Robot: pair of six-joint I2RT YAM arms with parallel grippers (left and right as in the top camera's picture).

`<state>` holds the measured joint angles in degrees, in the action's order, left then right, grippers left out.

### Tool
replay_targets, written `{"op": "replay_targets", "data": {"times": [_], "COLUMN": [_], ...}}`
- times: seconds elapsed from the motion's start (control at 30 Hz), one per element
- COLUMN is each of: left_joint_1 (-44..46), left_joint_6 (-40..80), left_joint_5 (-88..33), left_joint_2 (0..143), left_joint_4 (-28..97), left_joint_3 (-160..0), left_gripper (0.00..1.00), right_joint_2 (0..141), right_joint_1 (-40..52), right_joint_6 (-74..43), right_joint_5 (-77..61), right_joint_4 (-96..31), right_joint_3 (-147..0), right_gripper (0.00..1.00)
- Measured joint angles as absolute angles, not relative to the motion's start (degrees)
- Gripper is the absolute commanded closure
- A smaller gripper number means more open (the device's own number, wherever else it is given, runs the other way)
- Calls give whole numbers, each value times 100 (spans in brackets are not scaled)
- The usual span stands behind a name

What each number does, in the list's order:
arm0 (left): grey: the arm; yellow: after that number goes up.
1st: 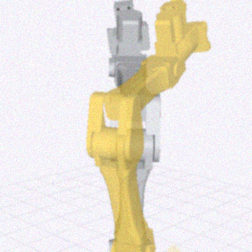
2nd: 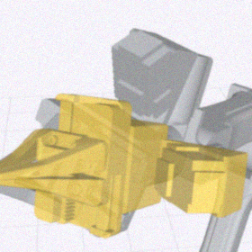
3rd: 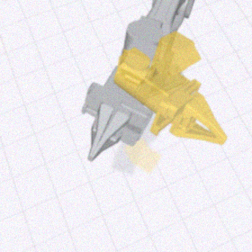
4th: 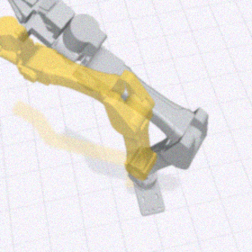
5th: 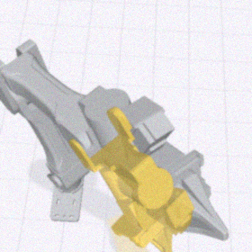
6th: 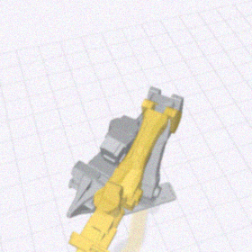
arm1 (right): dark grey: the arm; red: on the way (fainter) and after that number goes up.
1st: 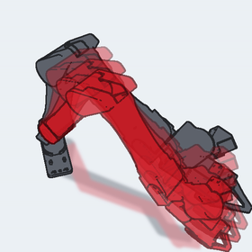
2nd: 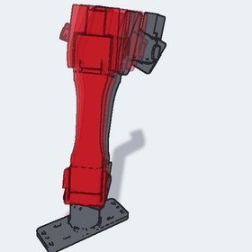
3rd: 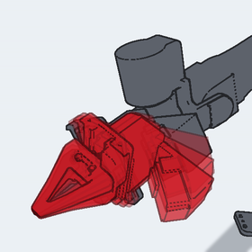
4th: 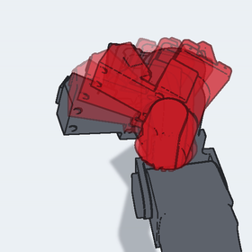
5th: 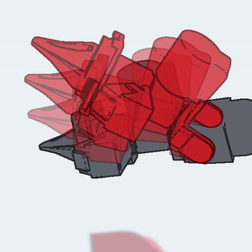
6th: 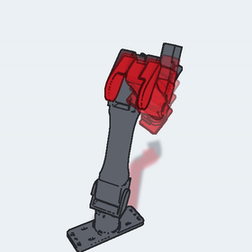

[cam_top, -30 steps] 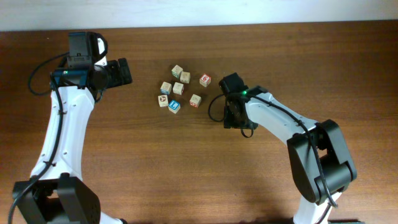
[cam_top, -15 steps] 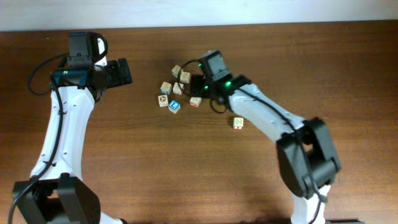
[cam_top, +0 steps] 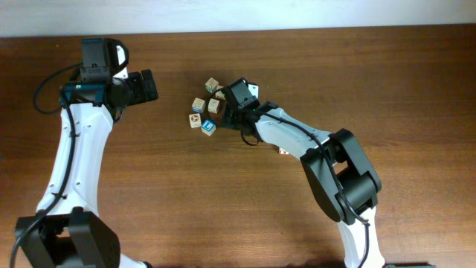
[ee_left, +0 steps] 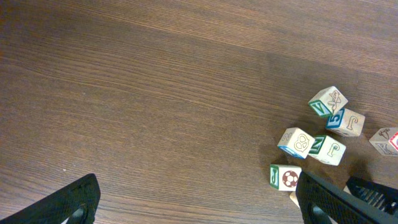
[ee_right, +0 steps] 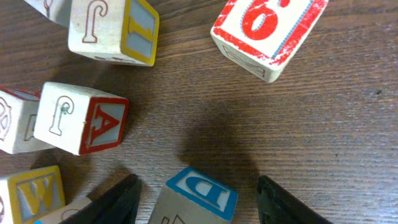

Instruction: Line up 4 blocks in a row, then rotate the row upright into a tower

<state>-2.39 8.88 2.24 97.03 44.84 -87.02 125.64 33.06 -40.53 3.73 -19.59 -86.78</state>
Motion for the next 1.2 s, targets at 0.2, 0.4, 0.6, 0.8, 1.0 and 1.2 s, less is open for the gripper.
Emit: {"op": "replay_targets", "data": {"times": [0.2,0.4,0.6,0.8,1.0,1.2], "left_joint_1": [-239,-239,-239,-239,-239,-239], "left_joint_6": [888,888,888,888,888,888], "left_joint_5": [224,224,224,224,224,224], "left_joint_2": [9703,9703,9703,9703,9706,9706], "left_joint_4": [4484,4484,4484,4484,4484,4482], "left_joint_3": [-8702,-8702,-8702,-8702,-8702,-8702], "left_gripper": [1,1,1,1,1,1], "right_joint_2": [12586,12368,11303,11384,11445,11450], "right_joint_1": [3304,3304,3304,3267,2939,2939], "right_joint_6": [-3850,-3072,-2954,-3332,-3446,-3555], "right_joint_5": [408,408,429,652,703,707], "right_joint_4": [-2025,-2718,-4176,-4611,-4254,-4213], "right_joint_3": [-8696,-8709,-8724,-8471,-7872,-7669], "right_gripper": [67,67,68,68,68,63]}}
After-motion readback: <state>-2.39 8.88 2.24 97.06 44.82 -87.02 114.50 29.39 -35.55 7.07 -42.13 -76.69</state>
